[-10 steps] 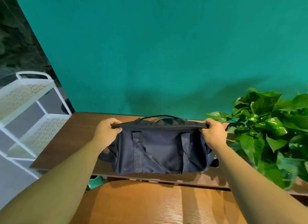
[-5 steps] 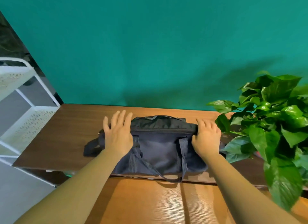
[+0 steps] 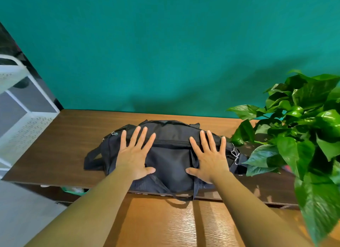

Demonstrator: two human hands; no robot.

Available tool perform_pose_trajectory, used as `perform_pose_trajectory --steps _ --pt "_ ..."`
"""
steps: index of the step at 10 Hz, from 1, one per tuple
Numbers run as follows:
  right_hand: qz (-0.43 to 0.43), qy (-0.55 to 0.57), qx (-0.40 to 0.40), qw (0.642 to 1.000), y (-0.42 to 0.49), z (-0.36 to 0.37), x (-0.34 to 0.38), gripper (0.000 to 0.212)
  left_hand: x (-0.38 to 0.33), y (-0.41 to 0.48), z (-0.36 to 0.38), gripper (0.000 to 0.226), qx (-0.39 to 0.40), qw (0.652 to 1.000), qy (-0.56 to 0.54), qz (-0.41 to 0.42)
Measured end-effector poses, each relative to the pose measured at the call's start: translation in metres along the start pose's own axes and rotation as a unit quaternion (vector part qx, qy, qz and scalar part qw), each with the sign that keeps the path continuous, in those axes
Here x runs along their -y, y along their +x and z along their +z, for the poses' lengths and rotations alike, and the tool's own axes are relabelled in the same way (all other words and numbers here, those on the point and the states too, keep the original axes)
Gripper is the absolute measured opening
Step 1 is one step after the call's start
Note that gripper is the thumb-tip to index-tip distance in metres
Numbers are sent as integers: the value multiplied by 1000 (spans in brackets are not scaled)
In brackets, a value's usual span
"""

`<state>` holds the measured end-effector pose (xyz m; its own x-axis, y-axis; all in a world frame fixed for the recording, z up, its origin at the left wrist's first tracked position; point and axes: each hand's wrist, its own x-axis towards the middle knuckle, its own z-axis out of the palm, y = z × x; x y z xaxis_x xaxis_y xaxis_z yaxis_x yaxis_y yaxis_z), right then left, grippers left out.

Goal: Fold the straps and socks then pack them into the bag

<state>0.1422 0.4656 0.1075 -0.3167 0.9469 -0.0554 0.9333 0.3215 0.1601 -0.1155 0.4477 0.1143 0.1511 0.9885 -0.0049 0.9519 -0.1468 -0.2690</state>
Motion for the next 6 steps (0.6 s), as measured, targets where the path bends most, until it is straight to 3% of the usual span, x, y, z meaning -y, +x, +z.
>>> perform_pose_trajectory --steps 3,6 --pt "-2 -27 60 998 12 -2 0 98 1 11 -3 109 52 998 18 9" --pt "-5 0 86 996 -29 -51 19 86 -1 -31 -57 100 61 997 14 45"
